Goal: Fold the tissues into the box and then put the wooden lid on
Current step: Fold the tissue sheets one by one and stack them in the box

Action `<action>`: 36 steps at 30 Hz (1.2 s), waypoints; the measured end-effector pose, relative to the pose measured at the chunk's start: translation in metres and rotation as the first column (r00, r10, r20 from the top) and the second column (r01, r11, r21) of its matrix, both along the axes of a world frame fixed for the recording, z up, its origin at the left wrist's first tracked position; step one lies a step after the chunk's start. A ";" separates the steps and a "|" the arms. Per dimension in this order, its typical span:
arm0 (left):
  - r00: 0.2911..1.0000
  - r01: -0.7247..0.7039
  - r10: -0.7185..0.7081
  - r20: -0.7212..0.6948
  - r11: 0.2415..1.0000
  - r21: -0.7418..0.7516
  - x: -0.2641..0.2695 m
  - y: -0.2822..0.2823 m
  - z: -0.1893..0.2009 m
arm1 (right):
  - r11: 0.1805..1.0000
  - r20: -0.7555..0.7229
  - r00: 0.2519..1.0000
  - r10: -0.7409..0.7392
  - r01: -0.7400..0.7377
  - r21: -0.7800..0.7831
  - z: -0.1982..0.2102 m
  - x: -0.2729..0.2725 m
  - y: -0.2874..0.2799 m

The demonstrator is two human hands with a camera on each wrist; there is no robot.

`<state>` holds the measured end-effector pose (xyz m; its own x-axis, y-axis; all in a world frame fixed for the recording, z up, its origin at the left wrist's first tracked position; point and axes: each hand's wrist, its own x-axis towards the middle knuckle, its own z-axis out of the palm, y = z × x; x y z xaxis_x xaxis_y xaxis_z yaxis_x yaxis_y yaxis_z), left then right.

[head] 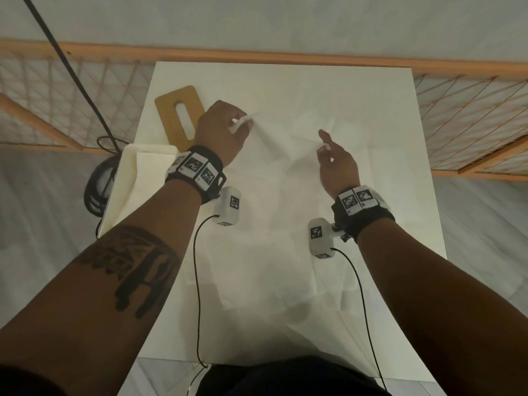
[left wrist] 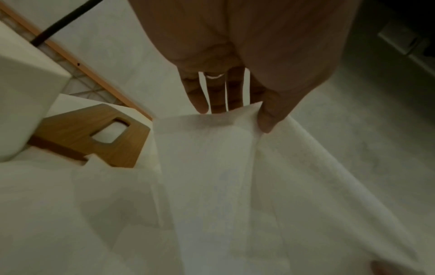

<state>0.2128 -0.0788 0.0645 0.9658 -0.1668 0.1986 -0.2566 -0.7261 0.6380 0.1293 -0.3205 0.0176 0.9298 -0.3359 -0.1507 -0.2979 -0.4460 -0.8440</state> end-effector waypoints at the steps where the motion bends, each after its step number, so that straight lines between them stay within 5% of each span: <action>1: 1.000 0.001 -0.001 -0.004 1.000 0.008 0.001 0.000 0.005 | 1.000 0.035 0.999 -0.011 0.010 0.023 0.003 -0.001 -0.001; 4: 0.993 0.030 -0.036 -0.110 0.998 -0.053 0.001 -0.001 0.024 | 0.982 0.148 0.988 -0.047 0.019 0.186 0.017 -0.009 -0.006; 6: 0.950 -0.048 -0.058 -0.308 0.944 -0.325 -0.003 -0.004 0.032 | 0.910 0.142 0.982 -0.123 0.054 0.411 0.029 -0.012 -0.007; 8: 0.810 -0.318 -0.178 -0.559 0.668 -0.673 -0.018 -0.010 0.037 | 0.730 -0.009 0.990 -0.140 0.109 0.675 0.041 -0.012 -0.006; 10: 0.676 -0.560 -0.312 -0.668 0.371 -0.740 -0.037 -0.016 0.034 | 0.614 -0.156 0.987 -0.029 0.141 0.777 0.049 -0.014 -0.003; 12: 0.593 -0.664 -0.386 -0.707 0.263 -0.700 -0.059 -0.019 0.025 | 0.634 -0.191 0.976 0.103 0.084 0.769 0.051 -0.022 0.001; 14: 0.544 -0.707 -0.425 -0.724 0.231 -0.668 -0.078 -0.014 0.013 | 0.679 -0.153 0.972 0.181 -0.011 0.734 0.049 -0.033 0.002; 20: 0.568 -0.573 -0.342 -0.749 0.489 -0.658 -0.104 0.019 -0.019 | 0.700 -0.208 0.943 0.261 -0.037 0.714 0.029 -0.053 -0.021; 27: 0.632 -0.432 -0.353 -0.690 0.579 -0.692 -0.121 0.033 -0.014 | 0.746 -0.224 0.921 0.318 -0.098 0.659 0.028 -0.076 -0.040; 36: 0.641 -0.442 -0.149 -0.753 0.730 -0.521 -0.152 0.029 -0.048 | 0.774 -0.312 0.870 0.382 -0.117 0.622 0.011 -0.107 -0.045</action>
